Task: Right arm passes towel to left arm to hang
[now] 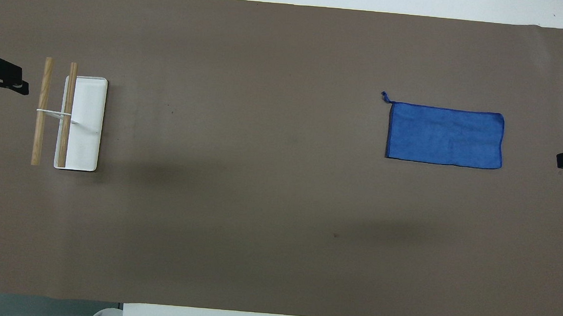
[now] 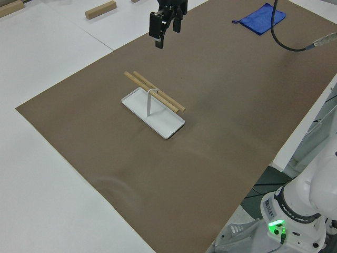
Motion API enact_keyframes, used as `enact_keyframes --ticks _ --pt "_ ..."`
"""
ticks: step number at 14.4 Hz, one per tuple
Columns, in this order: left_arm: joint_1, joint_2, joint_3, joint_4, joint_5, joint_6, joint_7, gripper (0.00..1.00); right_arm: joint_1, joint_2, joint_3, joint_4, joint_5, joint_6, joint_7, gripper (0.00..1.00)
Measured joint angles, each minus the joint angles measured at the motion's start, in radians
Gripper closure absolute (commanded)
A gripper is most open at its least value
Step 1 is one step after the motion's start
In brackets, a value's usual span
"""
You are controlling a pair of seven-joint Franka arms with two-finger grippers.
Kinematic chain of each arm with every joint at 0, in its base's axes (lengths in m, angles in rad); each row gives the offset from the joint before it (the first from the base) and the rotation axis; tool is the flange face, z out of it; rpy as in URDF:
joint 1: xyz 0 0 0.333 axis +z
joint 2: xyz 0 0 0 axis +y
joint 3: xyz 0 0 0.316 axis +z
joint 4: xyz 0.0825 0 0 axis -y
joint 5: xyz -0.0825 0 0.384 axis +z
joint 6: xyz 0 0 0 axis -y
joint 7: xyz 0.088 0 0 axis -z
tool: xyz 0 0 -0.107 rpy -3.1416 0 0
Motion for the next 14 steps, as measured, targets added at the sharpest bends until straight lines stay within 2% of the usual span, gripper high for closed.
enact_keyframes --ticks 10,14 --pt "0.000 0.000 0.000 0.000 0.000 0.000 0.000 0.00 -0.007 -0.001 0.000 -0.004 0.001 0.005 -0.014 0.00" --pt "0.000 0.000 0.000 0.000 0.000 0.000 0.000 0.00 0.028 0.009 0.006 -0.083 0.014 0.202 -0.031 0.00"
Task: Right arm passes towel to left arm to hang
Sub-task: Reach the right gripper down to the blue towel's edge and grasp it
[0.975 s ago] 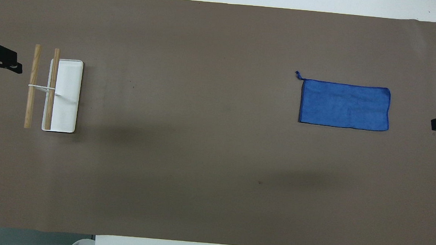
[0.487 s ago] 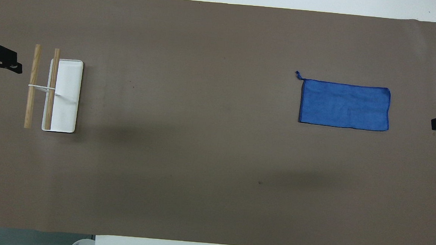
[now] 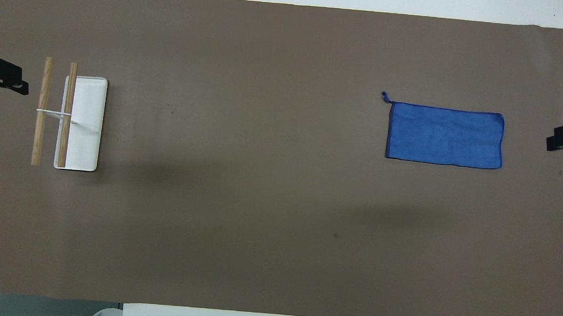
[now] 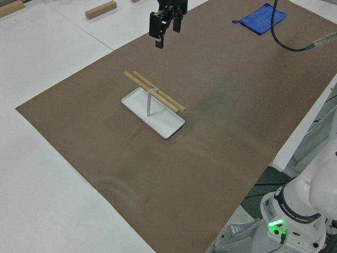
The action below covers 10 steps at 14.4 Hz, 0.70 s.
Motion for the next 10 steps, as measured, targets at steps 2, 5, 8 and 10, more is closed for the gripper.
enact_keyframes --ticks 2,5,8,10 --pt "0.000 0.000 0.000 0.000 0.000 0.000 0.000 0.00 0.031 0.042 0.003 -0.072 0.000 0.133 0.007 0.00" --pt "0.000 0.000 0.000 0.000 0.000 0.000 0.000 0.00 0.056 0.158 0.004 -0.180 0.002 0.377 0.029 0.00" --pt "0.000 0.000 0.000 0.000 0.000 0.000 0.000 0.00 0.053 0.257 0.002 -0.269 0.020 0.546 0.029 0.00" --pt "0.000 0.000 0.000 0.000 0.000 0.000 0.000 0.00 0.052 0.288 0.001 -0.303 0.023 0.569 0.029 0.02"
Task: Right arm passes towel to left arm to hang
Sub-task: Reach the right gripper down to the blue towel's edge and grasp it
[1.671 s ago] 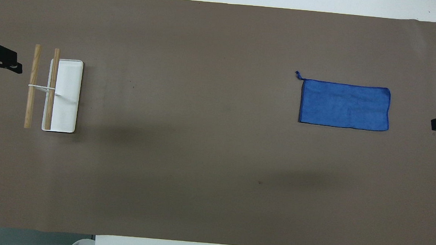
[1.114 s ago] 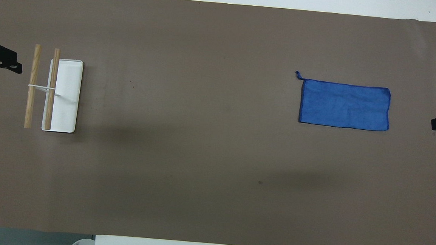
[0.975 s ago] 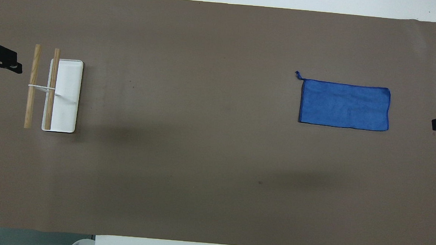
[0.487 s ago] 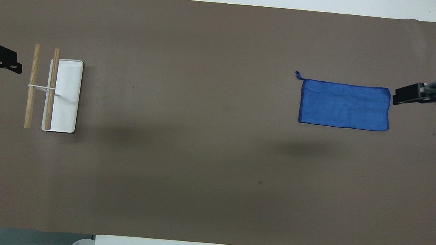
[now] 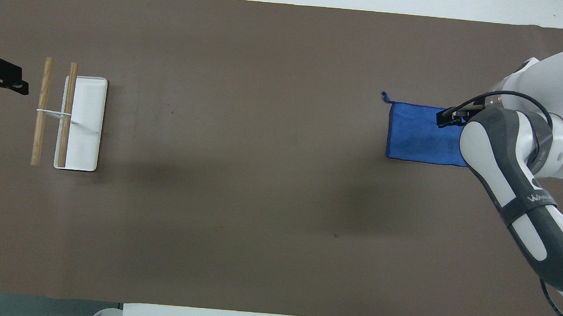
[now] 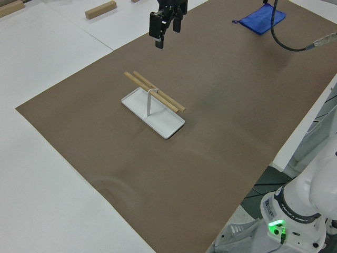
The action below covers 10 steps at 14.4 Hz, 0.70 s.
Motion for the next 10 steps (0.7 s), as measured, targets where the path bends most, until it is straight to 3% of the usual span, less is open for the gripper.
enact_keyframes --ticks 8,10 --pt "0.000 0.000 0.000 0.000 0.000 0.000 0.000 0.00 -0.021 0.056 -0.003 -0.122 0.003 0.167 -0.046 0.06" --pt "0.000 0.000 0.000 0.000 0.000 0.000 0.000 0.00 -0.040 0.056 -0.004 -0.130 0.033 0.168 -0.079 0.14"
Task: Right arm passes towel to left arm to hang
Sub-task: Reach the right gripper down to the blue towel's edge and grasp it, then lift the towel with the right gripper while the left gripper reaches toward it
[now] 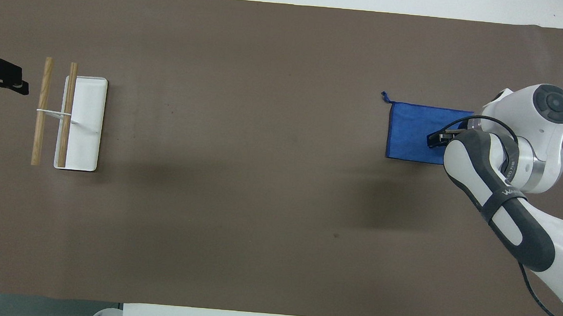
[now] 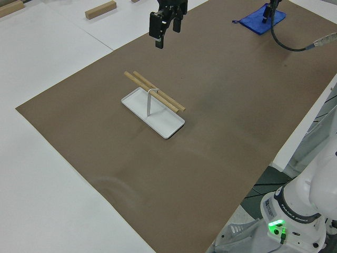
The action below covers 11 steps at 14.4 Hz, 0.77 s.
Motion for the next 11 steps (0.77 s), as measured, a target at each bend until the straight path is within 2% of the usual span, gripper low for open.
enact_keyframes --ticks 2,7,9,11 --pt "0.000 0.000 0.000 0.000 0.000 0.000 0.000 0.00 -0.013 0.000 0.000 -0.004 0.028 0.000 -0.030 0.30" --pt "0.000 0.000 0.000 0.000 0.000 0.000 0.000 0.00 -0.011 -0.013 0.003 -0.006 0.044 0.000 -0.036 0.83" --pt "0.000 0.000 0.000 0.000 0.000 0.000 0.000 0.00 -0.009 -0.017 0.006 -0.007 0.045 0.000 -0.036 0.95" --pt "0.000 0.000 0.000 0.000 0.000 0.000 0.000 0.00 -0.009 -0.018 0.006 -0.008 0.045 0.000 -0.036 1.00"
